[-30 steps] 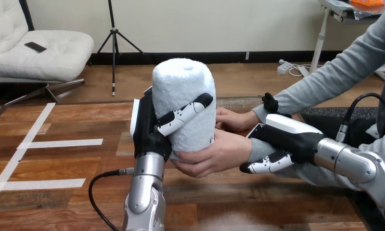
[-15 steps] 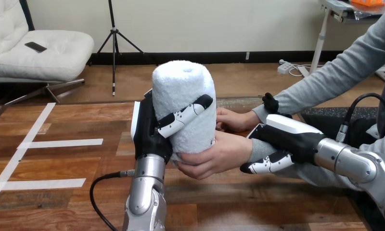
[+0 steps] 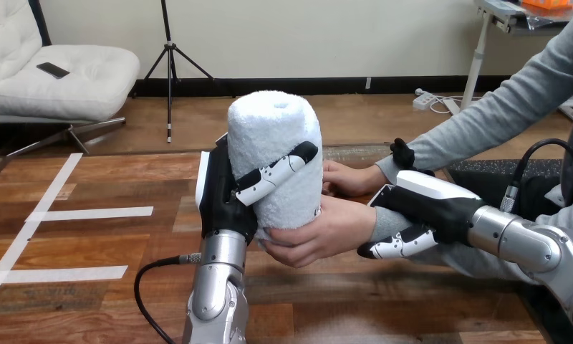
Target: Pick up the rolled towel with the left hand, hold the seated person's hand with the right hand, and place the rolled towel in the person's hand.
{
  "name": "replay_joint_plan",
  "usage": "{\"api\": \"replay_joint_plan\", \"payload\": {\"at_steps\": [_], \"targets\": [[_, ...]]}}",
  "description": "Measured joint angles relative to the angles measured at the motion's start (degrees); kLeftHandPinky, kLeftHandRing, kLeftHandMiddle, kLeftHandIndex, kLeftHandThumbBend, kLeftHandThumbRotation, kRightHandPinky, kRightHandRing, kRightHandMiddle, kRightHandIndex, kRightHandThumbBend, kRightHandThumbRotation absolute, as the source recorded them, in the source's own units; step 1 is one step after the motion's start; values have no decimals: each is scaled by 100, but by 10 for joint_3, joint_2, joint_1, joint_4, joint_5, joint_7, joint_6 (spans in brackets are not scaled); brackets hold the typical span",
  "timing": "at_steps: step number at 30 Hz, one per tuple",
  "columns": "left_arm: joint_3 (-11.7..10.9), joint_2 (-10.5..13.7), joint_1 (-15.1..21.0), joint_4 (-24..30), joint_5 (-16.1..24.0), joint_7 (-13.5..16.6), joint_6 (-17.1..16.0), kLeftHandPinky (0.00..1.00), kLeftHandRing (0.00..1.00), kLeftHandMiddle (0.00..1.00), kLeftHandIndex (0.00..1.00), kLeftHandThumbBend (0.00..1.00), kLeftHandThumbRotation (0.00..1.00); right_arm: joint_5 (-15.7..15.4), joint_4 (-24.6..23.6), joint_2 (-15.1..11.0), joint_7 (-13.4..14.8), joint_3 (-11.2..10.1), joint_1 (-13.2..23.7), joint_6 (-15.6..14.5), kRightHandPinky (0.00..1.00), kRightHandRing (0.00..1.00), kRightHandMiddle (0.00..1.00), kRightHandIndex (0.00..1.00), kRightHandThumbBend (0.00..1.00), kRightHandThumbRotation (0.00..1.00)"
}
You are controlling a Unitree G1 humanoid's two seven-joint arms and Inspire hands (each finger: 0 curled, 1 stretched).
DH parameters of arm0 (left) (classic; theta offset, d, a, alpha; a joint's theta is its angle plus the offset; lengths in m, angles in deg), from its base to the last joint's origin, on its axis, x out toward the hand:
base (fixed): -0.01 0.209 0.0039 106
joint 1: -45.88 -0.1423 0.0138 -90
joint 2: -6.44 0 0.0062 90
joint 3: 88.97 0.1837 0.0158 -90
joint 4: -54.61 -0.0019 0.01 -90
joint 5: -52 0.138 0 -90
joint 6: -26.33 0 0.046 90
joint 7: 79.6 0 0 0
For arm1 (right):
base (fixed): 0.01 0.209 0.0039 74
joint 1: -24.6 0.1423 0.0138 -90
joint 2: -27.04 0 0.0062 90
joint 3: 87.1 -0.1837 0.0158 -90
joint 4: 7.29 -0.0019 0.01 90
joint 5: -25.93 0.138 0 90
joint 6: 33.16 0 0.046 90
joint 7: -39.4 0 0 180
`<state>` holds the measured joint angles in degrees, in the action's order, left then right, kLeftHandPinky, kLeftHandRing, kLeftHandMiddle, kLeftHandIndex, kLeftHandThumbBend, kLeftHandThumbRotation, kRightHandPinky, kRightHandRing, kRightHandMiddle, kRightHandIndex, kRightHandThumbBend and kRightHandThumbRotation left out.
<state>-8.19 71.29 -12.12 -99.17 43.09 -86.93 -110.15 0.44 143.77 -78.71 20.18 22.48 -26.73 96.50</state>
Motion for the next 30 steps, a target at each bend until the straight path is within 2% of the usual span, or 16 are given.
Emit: {"api": "replay_joint_plan", "payload": {"at_steps": [20, 23, 25, 30], "targets": [[1, 0, 0, 1, 1, -3, 0, 31, 36, 40, 42, 67, 0, 0, 0, 0, -3, 0, 0, -2, 21, 24, 30, 32, 47, 39], [2, 0, 0, 1, 2, -5, 0, 35, 40, 45, 47, 74, 12, 0, 0, 0, -4, 0, 0, -3, 21, 25, 31, 32, 47, 39], [2, 0, 0, 2, 3, -8, 0, 42, 48, 53, 55, 86, 27, 0, 0, 0, -4, 0, 0, -4, 21, 25, 31, 32, 47, 39], [3, 0, 0, 3, 5, -15, 2, 55, 61, 65, 68, 96, 48, 0, 1, 0, -5, 0, 0, -5, 21, 25, 31, 33, 47, 39]]}}
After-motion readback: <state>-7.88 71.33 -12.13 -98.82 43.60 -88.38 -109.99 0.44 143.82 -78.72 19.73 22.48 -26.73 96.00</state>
